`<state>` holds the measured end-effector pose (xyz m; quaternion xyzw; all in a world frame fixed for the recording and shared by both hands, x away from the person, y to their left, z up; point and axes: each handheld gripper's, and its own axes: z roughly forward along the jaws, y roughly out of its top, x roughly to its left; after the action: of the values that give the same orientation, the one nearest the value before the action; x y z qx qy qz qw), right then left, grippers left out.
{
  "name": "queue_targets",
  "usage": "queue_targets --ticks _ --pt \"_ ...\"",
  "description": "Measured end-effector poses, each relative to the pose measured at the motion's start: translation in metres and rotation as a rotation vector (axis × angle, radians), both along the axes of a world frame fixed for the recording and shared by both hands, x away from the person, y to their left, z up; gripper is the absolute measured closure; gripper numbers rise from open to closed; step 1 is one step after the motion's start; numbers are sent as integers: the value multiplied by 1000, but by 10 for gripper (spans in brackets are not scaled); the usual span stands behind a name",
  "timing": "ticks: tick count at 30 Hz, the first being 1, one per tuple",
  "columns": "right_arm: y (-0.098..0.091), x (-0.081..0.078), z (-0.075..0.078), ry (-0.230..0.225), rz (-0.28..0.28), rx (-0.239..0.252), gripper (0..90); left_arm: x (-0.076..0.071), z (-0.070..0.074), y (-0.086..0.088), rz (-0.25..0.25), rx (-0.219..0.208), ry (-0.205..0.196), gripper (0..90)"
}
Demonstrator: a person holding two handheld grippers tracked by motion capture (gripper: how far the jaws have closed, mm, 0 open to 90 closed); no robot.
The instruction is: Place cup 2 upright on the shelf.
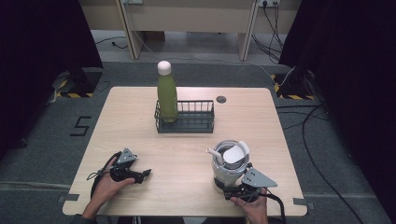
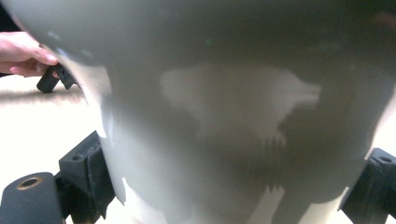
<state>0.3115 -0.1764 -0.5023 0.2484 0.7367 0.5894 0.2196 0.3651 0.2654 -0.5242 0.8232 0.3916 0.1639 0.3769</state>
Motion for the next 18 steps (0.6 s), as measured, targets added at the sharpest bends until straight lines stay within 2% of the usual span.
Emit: queue_targets --ticks 4,12,18 --pt "0 -1 1 5 -5 -1 109 0 0 0 0 0 0 113" --pt "3 -2 5 2 -5 -37 111 0 0 0 0 0 0 113" --pt "2 -1 5 24 -16 -32 111 0 0 0 0 0 0 113"
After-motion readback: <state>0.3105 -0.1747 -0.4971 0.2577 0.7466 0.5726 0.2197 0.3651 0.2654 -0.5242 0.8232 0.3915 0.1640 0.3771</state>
